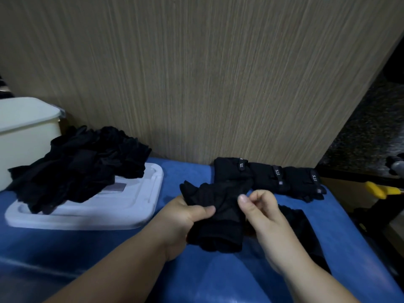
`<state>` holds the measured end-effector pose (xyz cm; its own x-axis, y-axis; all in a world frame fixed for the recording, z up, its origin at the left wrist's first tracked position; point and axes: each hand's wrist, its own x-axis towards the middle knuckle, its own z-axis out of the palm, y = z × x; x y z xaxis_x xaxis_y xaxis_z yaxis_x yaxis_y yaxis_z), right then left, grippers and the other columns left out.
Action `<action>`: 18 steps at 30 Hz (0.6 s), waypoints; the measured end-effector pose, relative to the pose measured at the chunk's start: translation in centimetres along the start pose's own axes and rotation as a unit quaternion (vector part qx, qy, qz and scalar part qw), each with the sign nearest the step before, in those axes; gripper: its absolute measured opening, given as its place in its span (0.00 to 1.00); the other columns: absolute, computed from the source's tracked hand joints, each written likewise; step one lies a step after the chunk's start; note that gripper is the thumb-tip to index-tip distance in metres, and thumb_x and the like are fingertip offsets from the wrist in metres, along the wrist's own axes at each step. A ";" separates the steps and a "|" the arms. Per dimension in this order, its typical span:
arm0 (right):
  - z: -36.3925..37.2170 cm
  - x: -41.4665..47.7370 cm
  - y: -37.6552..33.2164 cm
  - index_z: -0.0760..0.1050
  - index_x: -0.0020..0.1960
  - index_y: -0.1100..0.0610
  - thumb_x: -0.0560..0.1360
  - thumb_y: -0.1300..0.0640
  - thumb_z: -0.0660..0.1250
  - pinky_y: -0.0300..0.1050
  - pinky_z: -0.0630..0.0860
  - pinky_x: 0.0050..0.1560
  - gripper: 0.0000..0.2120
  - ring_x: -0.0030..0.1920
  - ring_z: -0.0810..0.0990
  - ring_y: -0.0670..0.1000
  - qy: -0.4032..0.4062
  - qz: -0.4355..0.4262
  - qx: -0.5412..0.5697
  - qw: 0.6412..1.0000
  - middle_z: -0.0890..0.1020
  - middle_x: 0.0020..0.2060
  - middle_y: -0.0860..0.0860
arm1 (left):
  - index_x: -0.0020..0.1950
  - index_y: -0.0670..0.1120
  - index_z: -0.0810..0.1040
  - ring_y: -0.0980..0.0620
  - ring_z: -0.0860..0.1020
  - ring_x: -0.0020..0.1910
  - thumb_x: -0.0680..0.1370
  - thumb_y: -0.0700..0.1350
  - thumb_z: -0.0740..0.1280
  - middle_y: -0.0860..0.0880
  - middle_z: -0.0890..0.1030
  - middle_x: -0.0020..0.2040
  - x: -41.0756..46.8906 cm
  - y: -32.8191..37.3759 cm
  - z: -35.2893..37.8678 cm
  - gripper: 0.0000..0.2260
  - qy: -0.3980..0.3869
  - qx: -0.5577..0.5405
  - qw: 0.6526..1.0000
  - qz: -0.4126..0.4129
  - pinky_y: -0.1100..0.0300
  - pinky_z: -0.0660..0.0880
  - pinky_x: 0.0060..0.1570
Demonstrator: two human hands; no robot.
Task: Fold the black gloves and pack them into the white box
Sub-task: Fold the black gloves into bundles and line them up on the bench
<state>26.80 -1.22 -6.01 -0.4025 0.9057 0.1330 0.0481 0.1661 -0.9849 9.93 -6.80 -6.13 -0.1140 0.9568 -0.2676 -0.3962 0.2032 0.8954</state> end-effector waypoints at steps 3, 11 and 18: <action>0.3 -0.1 0.1 0.67 0.54 0.45 0.72 0.53 0.73 0.49 0.81 0.46 0.17 0.45 0.85 0.52 -0.017 0.030 0.008 0.999 0.85 0.44 0.52 | 0.59 0.39 0.78 0.42 0.82 0.53 0.68 0.39 0.72 0.40 0.83 0.53 -0.5 -0.1 0.5 0.20 -0.021 0.014 1.000 0.016 0.53 0.80 0.48; -1.2 0.4 0.2 0.56 0.65 0.30 0.74 0.63 0.70 0.29 0.75 0.42 0.37 0.44 0.83 0.39 0.014 -0.050 -0.141 0.989 0.85 0.44 0.41 | 0.63 0.44 0.74 0.45 0.82 0.50 0.79 0.38 0.64 0.42 0.83 0.54 0.0 -0.3 1.0 0.12 0.060 0.001 0.998 0.014 0.50 0.80 0.48; -1.8 0.2 0.5 0.66 0.69 0.42 0.73 0.48 0.71 0.32 0.66 0.56 0.27 0.56 0.71 0.42 0.018 -0.097 -0.469 0.878 0.68 0.56 0.39 | 0.70 0.54 0.62 0.52 0.77 0.52 0.74 0.51 0.71 0.52 0.74 0.58 0.6 -1.6 -0.1 0.28 0.147 0.493 0.855 0.059 0.59 0.75 0.54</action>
<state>28.37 -0.27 -6.31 -0.4583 0.8339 0.3076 0.7204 0.5512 -0.4208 10.45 -6.59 -7.79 -0.3818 0.9184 -0.1037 0.5788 0.3250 0.7479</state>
